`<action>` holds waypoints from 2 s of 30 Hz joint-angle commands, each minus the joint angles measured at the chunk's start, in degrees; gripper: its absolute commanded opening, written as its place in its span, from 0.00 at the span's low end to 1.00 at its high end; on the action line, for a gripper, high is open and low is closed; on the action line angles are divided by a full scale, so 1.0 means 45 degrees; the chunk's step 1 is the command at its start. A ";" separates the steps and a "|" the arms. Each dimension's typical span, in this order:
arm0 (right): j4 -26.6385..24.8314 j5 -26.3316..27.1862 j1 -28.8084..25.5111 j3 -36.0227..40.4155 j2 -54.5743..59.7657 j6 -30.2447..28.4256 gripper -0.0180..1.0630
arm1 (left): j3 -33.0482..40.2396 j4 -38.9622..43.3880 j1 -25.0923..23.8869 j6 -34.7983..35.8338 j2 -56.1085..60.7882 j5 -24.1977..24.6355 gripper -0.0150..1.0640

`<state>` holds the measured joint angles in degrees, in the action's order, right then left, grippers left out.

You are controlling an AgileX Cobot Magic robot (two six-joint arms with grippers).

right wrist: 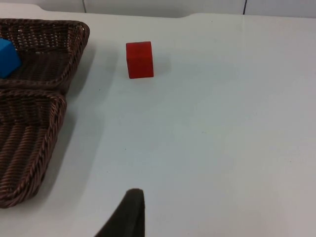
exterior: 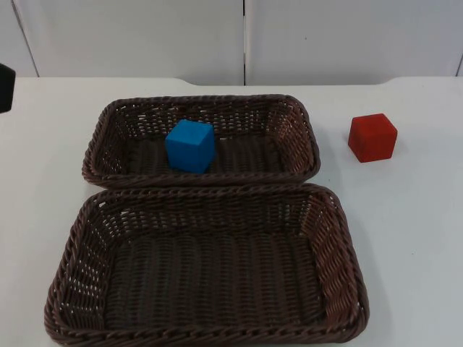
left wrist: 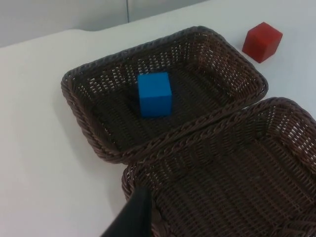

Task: Pick up one cube with the left hand and place it into the upper basket. Pick up one cube with the right hand and place it into the lower basket.

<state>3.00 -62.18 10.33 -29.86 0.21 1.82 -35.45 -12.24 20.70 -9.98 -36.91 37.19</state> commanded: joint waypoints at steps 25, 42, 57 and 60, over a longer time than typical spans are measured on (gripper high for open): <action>-0.0024 0.0096 0.0058 0.0060 -0.0047 -0.0032 0.99 | 0.0078 0.0508 -0.0035 0.0056 0.0073 -0.0121 0.99; -0.0118 0.1219 0.0058 -0.0586 0.0775 0.0076 0.99 | 0.0078 0.0510 -0.0035 0.0056 0.0073 -0.0093 0.99; -0.0510 0.4224 0.0058 -0.3835 0.9330 0.0385 0.99 | 0.0078 0.0482 -0.0035 0.0056 0.0073 -0.0038 0.99; -0.0667 0.4224 0.0058 -0.4757 1.0671 0.0385 0.99 | 0.0078 0.0482 -0.0035 0.0056 0.0073 0.0017 0.99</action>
<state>0.48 -44.03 10.33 -50.02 46.70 3.32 -35.45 -10.26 20.70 -9.98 -36.91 37.22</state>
